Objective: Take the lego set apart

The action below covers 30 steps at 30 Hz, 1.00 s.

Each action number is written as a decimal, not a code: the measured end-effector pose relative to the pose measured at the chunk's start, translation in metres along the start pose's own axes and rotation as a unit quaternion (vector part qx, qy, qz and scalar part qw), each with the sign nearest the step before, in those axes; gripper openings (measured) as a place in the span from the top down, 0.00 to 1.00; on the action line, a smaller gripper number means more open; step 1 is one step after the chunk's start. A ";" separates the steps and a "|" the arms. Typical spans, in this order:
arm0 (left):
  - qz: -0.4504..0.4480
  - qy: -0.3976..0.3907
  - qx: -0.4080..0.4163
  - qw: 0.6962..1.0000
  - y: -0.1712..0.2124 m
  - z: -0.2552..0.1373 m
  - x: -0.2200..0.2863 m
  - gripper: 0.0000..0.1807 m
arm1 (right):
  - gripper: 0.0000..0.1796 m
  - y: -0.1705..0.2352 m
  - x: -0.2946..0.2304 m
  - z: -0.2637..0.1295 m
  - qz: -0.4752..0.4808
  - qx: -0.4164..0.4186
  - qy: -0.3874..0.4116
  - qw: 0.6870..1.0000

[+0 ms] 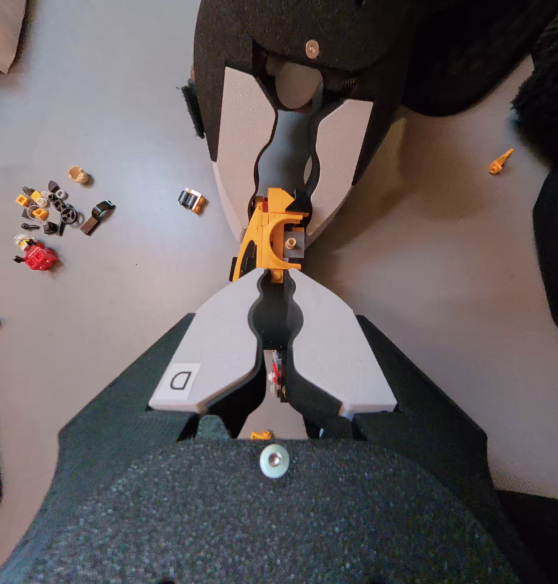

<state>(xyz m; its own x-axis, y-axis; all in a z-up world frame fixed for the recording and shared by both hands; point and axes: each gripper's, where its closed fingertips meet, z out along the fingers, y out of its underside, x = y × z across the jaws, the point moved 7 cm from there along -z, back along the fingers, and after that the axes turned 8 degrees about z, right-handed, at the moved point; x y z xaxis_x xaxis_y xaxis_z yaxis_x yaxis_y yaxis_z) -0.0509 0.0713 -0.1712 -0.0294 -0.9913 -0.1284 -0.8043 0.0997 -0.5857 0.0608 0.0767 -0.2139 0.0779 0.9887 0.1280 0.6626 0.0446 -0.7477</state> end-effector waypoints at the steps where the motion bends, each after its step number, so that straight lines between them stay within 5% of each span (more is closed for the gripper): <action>1: 0.002 0.000 -0.004 1.000 0.000 0.000 0.000 0.96 | 0.79 0.000 0.000 0.000 -0.002 -0.002 0.001 1.000; 10: -0.009 -0.012 0.034 0.999 0.005 0.001 0.001 0.96 | 0.79 0.001 -0.002 -0.001 0.006 -0.001 0.005 1.000; 13: -0.030 0.042 0.099 0.994 0.000 -0.003 0.011 0.99 | 0.78 0.001 -0.001 0.000 0.020 0.002 0.006 1.000; 17: -0.020 -0.007 0.117 0.993 -0.006 -0.020 0.006 1.00 | 0.78 0.001 -0.002 0.000 0.011 0.005 0.007 1.000; 30: -0.004 -0.008 -0.048 0.999 -0.001 -0.005 0.005 0.95 | 0.78 0.000 -0.004 0.000 0.008 0.000 0.006 1.000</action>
<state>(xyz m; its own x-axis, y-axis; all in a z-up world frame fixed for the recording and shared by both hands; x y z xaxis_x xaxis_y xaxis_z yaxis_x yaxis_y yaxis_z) -0.0531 0.0663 -0.1677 -0.0137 -0.9904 -0.1378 -0.8573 0.0826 -0.5082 0.0601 0.0731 -0.2142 0.0973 0.9876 0.1233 0.6607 0.0285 -0.7501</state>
